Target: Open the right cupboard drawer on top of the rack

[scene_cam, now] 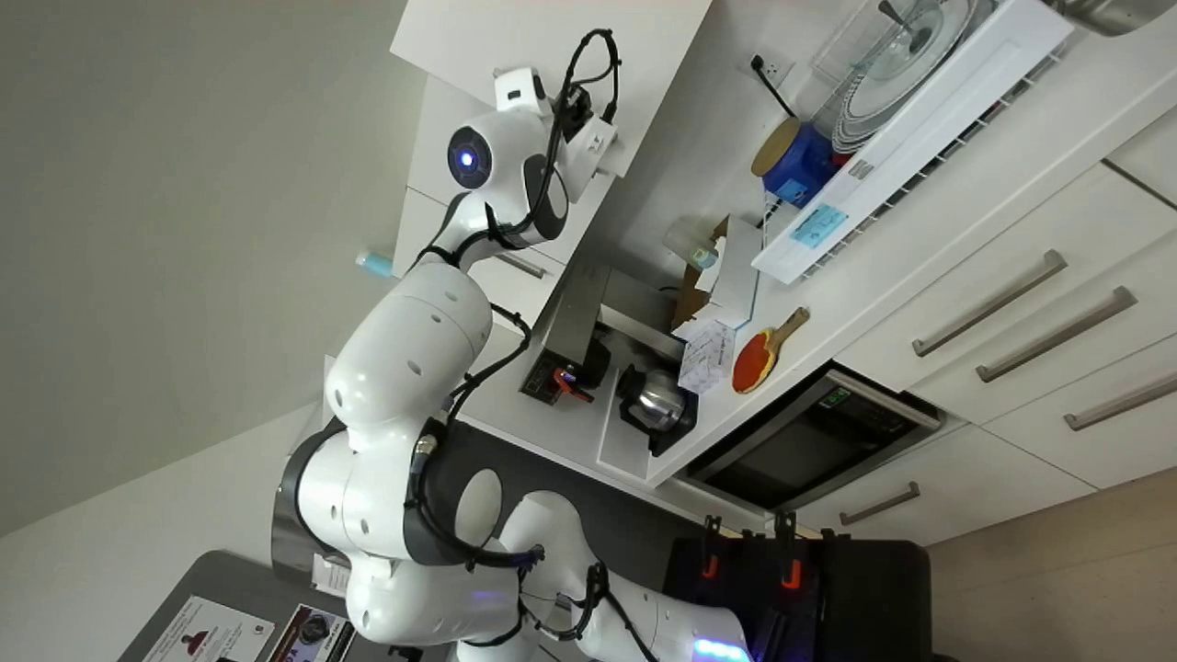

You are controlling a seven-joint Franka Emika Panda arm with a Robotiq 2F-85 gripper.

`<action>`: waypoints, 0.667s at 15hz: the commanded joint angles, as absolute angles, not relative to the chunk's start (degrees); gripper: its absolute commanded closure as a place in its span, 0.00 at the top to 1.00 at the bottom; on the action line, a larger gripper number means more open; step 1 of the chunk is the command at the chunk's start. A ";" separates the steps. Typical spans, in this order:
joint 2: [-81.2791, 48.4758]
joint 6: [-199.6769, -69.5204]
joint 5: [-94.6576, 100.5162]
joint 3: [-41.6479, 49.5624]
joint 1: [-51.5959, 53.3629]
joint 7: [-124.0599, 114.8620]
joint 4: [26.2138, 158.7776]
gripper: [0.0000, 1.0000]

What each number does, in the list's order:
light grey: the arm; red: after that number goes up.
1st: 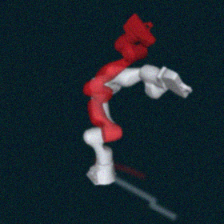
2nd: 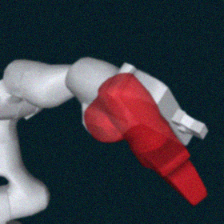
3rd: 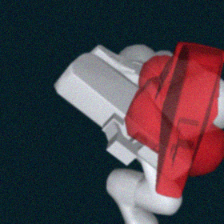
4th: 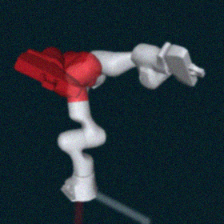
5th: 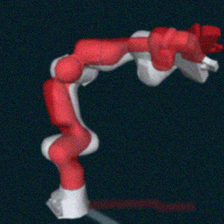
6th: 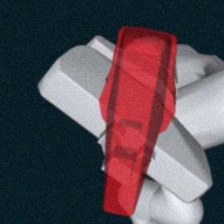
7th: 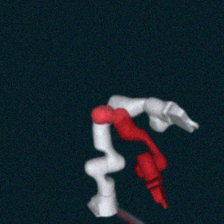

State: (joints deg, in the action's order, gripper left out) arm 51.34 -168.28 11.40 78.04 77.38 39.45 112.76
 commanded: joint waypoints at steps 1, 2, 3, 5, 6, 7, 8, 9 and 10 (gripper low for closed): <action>52.11 -166.85 7.80 73.58 70.22 34.33 115.33 0.04; 52.29 -166.66 7.38 73.45 69.79 34.88 115.45 0.04; 52.47 -166.44 7.01 73.33 69.46 35.41 115.50 0.04; 52.76 -165.84 6.31 73.28 69.35 36.31 115.42 0.04; 52.84 -165.59 5.94 73.26 69.33 36.72 115.37 0.04; 52.94 -165.31 5.67 73.21 69.41 36.99 115.30 0.42; 53.25 -164.90 5.37 73.11 69.50 37.45 115.18 0.43; 53.81 -164.25 5.11 72.83 69.54 37.98 115.08 0.43; 54.02 -163.73 4.88 72.63 69.48 38.19 115.00 0.42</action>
